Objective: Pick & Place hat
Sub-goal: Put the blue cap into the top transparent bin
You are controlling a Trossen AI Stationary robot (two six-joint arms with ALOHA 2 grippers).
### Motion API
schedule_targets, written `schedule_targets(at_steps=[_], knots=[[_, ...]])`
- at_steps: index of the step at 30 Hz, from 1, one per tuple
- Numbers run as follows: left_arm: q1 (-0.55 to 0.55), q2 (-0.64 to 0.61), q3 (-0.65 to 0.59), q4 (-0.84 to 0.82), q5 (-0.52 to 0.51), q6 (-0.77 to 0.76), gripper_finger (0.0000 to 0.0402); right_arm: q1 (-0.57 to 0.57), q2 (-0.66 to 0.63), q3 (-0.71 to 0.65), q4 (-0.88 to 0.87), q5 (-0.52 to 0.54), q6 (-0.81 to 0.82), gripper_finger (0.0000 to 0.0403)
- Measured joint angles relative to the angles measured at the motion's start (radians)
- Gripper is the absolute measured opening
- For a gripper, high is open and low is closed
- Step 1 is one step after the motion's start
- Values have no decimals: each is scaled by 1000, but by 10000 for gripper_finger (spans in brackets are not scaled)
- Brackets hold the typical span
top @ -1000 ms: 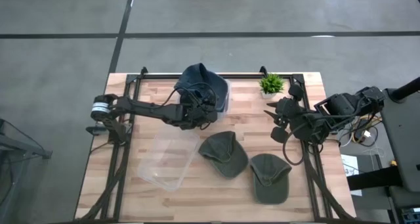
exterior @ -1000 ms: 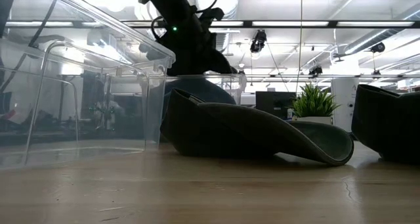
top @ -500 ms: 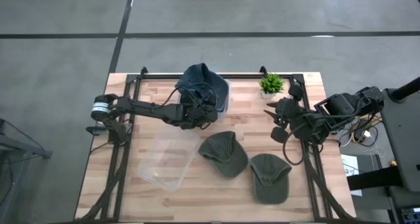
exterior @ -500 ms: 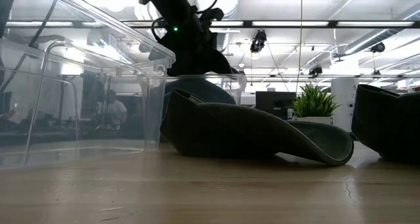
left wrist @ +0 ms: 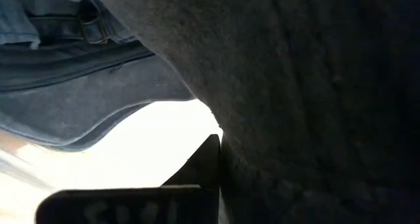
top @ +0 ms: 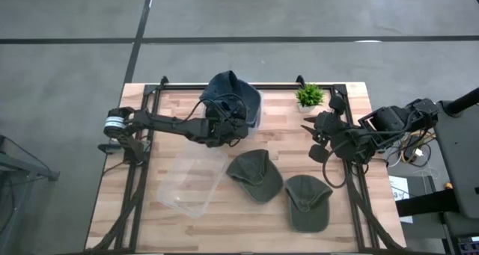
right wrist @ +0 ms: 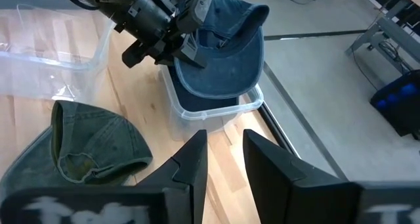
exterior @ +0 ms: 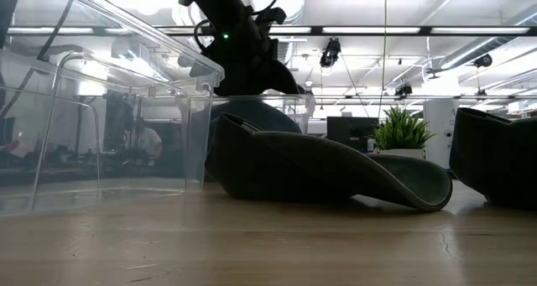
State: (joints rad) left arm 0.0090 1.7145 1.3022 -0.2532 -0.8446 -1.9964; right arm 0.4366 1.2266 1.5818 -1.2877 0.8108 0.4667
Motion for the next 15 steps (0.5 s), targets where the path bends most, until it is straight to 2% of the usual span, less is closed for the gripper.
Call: schedule_targets(at_steps=[15], knots=[[-4, 0, 0, 7, 1, 38, 44, 0, 0, 0, 4, 0, 0, 90]])
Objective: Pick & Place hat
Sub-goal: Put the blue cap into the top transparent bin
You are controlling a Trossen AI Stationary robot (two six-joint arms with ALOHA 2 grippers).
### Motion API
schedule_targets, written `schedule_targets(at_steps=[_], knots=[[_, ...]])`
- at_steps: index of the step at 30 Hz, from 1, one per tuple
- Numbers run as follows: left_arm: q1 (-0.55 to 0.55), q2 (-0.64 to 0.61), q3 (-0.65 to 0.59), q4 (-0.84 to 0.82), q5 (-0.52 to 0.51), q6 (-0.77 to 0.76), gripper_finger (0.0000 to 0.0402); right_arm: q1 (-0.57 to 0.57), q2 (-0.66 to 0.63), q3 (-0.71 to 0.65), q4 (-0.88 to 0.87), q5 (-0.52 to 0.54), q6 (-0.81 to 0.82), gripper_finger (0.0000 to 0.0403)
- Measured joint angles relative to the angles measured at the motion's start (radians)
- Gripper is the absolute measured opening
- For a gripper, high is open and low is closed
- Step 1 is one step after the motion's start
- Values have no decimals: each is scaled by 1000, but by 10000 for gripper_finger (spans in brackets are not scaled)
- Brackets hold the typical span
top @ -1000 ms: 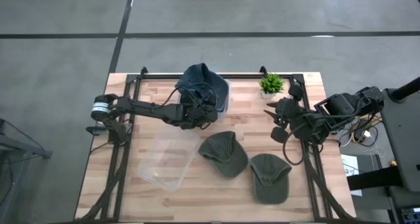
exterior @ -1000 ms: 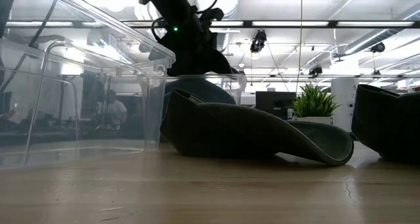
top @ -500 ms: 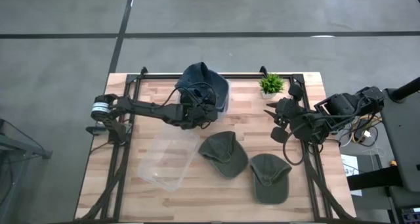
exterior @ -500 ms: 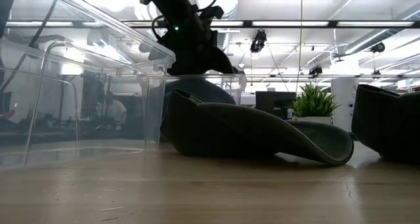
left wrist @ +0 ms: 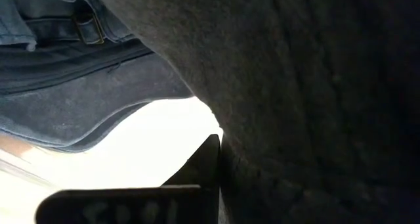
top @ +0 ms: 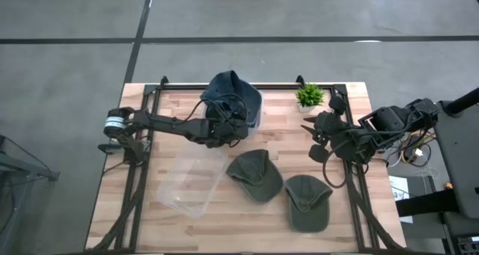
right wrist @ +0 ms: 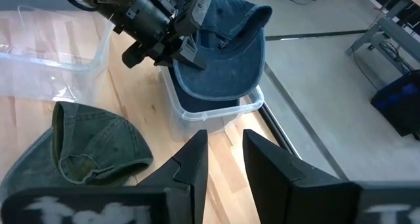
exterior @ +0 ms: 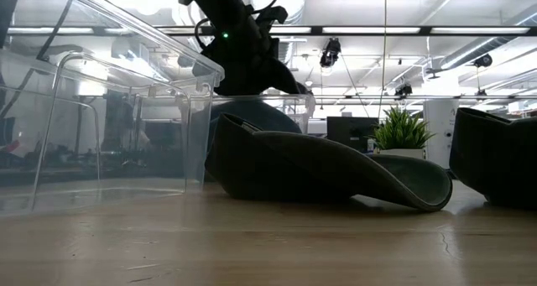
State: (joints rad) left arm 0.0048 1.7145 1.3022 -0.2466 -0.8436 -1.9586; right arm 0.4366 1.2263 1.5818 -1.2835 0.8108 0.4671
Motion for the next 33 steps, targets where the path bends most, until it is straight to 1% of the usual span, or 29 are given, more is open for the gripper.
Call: schedule_targets(at_steps=[5, 9, 20, 24, 33], knots=[[-2, 0, 0, 0, -14, 22, 44, 0, 0, 0, 1, 0, 0, 83], [-9, 0, 0, 0, -55, 36, 44, 0, 0, 0, 1, 0, 0, 82], [-8, 0, 0, -2, -56, 59, 47, 0, 0, 0, 2, 0, -3, 88], [-8, 0, -1, -2, -54, 51, 72, 0, 0, 0, 3, 0, -4, 83], [-9, 0, -1, 0, -38, 37, 166, 0, 0, 0, 2, -1, -16, 78]])
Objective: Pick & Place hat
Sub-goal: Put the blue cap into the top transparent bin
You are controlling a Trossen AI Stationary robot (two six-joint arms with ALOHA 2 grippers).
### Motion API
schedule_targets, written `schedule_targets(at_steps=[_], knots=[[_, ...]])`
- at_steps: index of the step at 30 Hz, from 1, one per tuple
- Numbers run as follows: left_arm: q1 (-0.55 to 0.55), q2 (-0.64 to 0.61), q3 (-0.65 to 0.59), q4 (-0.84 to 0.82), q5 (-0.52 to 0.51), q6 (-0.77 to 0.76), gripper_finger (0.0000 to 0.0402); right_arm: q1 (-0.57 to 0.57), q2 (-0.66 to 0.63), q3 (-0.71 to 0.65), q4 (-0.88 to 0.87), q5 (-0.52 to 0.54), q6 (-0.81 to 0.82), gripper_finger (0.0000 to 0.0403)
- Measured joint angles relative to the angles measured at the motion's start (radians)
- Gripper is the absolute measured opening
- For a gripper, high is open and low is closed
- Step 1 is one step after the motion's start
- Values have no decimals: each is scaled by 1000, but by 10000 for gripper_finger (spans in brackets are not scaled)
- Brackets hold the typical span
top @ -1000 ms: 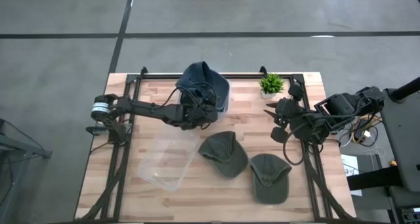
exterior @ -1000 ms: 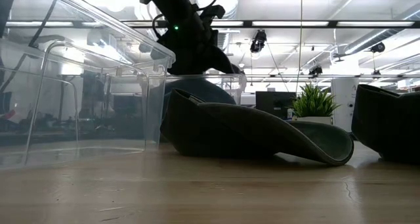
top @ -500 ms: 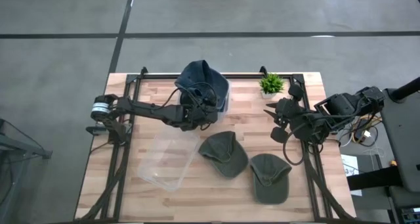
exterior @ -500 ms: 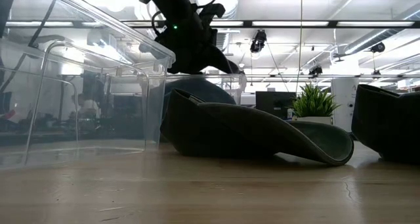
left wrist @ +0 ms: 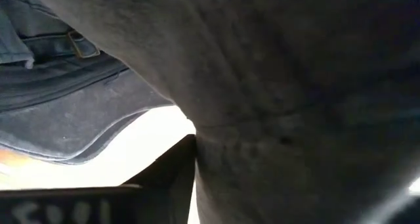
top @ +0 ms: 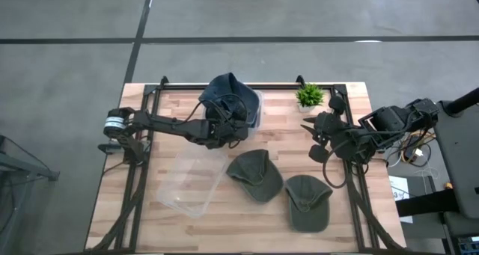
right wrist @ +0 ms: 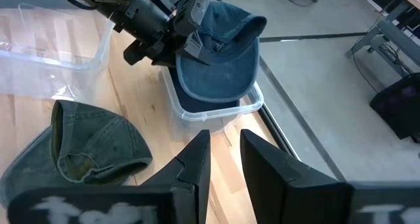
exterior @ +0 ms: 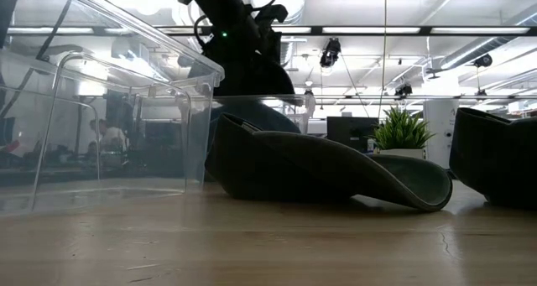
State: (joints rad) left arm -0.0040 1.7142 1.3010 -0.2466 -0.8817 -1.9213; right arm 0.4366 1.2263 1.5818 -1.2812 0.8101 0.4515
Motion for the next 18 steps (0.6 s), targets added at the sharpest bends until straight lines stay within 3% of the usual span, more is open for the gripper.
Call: schedule_targets(at_steps=[5, 9, 18], knots=[[0, -1, 0, 2, 20, -1, 197, 0, 0, 0, 0, 0, 0, 84], [-4, -12, 0, 13, 91, 3, 200, 0, 0, 0, 0, 0, 0, 86], [-21, -56, 12, 14, 123, 8, 200, 0, -3, 0, 0, 0, 0, 76]])
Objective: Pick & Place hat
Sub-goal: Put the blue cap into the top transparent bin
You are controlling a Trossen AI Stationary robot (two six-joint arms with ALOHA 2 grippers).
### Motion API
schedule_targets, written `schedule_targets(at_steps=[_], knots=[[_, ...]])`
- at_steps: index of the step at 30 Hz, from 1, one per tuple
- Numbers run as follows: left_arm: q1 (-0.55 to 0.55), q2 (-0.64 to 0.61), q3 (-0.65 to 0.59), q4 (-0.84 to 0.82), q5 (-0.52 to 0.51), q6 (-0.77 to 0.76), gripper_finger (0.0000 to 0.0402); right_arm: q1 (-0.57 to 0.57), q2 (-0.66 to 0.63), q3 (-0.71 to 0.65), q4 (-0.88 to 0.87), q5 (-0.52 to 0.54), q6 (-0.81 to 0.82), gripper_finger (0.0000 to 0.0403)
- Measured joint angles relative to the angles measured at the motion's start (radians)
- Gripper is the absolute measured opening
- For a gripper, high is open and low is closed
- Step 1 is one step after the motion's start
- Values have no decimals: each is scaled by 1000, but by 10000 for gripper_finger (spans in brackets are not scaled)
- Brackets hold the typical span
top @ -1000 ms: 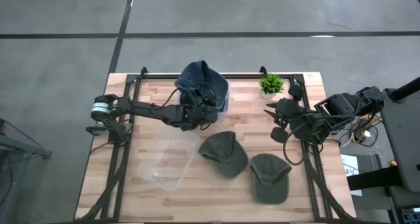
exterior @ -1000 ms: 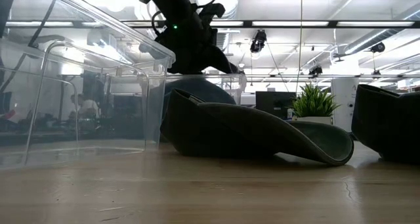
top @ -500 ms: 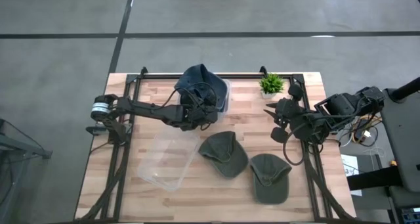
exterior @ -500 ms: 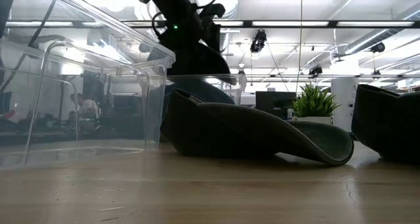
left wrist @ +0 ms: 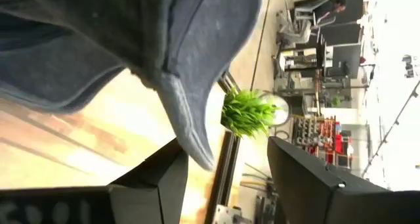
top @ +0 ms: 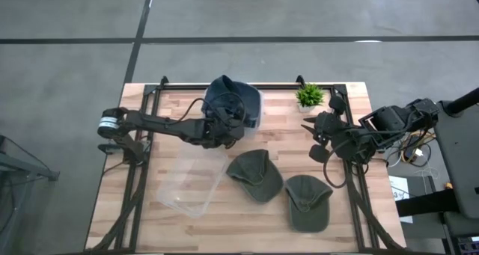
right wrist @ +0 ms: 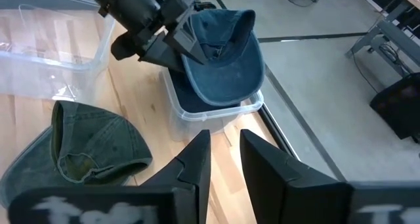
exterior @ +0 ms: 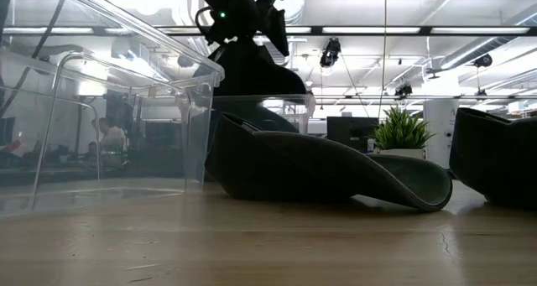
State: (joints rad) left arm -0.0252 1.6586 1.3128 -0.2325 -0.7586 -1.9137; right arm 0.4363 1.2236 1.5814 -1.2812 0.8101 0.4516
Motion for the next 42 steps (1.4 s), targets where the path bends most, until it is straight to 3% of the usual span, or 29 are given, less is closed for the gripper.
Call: schedule_targets(at_steps=[15, 24, 29, 33, 42], knots=[[-43, -61, -3, 9, 163, 2, 200, 0, -2, 0, 7, 1, 0, 84], [11, -181, 29, 10, 58, 336, 200, 0, -2, 0, 26, 2, -6, 76], [78, -206, 37, -166, 35, 400, 200, 0, -2, 0, 51, 2, -14, 82], [144, -199, 35, -263, 68, 409, 200, 0, -3, 0, 72, 2, -14, 84], [268, -136, 49, -280, 177, 639, 200, 0, -3, 0, 93, 1, -14, 75]])
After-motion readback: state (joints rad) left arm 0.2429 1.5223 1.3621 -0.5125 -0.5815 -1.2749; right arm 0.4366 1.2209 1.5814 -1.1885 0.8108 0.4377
